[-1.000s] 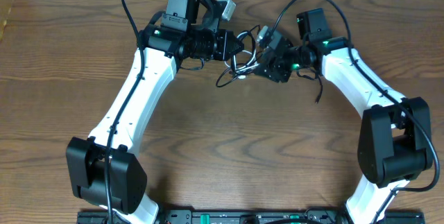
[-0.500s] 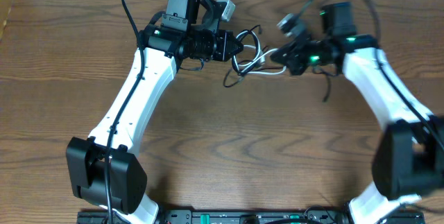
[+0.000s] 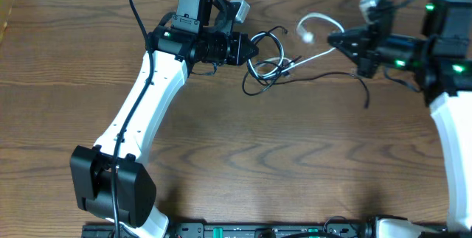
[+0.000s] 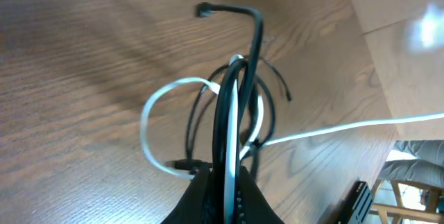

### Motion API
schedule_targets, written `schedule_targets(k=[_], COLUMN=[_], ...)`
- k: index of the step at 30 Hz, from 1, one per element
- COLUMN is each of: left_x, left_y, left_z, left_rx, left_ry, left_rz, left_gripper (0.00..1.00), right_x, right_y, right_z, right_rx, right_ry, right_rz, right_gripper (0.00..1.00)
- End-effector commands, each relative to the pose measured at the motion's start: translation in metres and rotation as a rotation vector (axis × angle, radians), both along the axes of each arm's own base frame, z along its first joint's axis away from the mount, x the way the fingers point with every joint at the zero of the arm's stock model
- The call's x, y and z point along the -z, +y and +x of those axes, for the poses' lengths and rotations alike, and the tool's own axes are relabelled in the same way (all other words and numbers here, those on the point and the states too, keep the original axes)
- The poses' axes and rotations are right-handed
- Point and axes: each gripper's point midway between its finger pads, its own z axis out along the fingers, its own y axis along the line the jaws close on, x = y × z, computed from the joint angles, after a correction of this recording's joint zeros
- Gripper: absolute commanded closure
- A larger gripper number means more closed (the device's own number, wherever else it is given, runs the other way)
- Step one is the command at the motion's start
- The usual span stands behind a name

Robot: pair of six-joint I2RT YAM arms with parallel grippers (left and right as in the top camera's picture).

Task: Untangle cables

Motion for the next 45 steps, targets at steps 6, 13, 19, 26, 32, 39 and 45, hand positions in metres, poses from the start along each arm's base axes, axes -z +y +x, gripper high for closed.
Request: schedule_targets(k=[6,13,19,26,32,39,45], left_x=[-0.012,-0.012,-0.012,-0.012,-0.012,-0.012,-0.012], left_y=[0.002,0.002,0.002,0.002,0.002,0.002,0.002], left_z=[0.002,0.002,0.002,0.002,0.002,0.002,0.002], left_rx=[-0.022,-0.022,-0.022,-0.022,-0.022,-0.022,-0.022], left_ry=[-0.022,-0.022,-0.022,-0.022,-0.022,-0.022,-0.022], left_rz=[0.002,0.002,0.002,0.002,0.002,0.002,0.002], left_gripper=[0.93,0.92,0.93,0.92,0.93,0.92,0.92], right_x=[0.023,0.100,0.147,0.129,0.110,0.125,0.147], right_y=[-0.065,-0.118,-0.106,-0.043,0.017,0.070,0.098], right_z=[0.019,0.017,0.005,0.013,0.021,0.014,0.016], right_rx=[0.381,0.725,0.634,0.301,0.125,-0.010,-0.081], right_ry=[0.243,0.522,0.686,0.530,0.360,0.345,0.423], right_rz=[-0.020,-0.270,-0.355,-0.251,-0.226,-0.246,-0.184], right_gripper=[0.99,0.94,0.54,0.36,0.29,0.31,0.35])
